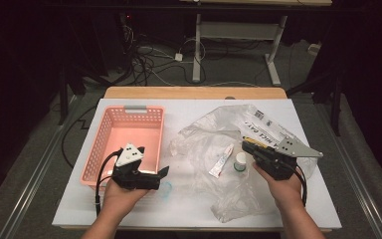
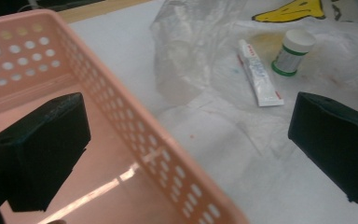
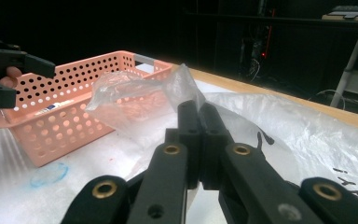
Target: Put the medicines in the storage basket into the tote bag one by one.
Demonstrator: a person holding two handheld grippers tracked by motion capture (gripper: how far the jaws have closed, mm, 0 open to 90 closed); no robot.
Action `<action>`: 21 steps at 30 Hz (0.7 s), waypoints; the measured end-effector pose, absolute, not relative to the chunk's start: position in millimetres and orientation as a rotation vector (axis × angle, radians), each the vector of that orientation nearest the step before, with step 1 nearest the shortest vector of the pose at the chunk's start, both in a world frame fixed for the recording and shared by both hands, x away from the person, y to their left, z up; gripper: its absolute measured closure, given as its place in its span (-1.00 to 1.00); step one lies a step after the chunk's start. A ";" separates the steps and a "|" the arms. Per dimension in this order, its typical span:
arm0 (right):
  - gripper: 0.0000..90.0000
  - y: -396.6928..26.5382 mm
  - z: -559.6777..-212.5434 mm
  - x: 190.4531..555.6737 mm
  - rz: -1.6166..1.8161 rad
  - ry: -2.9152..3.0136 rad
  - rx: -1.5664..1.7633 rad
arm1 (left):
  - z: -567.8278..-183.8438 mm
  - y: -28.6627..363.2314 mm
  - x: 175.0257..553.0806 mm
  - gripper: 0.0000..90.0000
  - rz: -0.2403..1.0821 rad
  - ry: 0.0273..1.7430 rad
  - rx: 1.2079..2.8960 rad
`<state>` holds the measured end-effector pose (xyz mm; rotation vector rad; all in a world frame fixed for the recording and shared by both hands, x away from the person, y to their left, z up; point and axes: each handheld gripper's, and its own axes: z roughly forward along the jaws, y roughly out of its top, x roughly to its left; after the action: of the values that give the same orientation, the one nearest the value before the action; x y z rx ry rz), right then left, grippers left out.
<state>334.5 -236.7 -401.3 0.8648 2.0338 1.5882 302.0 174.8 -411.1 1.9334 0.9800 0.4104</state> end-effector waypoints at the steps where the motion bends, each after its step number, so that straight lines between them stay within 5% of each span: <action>1: 1.00 -236.8 -401.1 334.3 1.587 2.033 0.866 | -411.0 179.2 301.7 -1.00 0.416 0.988 1.931; 21: 1.00 -238.6 -400.8 334.0 1.587 2.029 0.866 | -421.7 244.6 295.6 -1.00 0.496 1.193 1.862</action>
<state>334.0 -238.6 -400.8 0.8663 2.0285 1.5866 295.6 244.6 -421.7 1.8621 1.1927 0.4964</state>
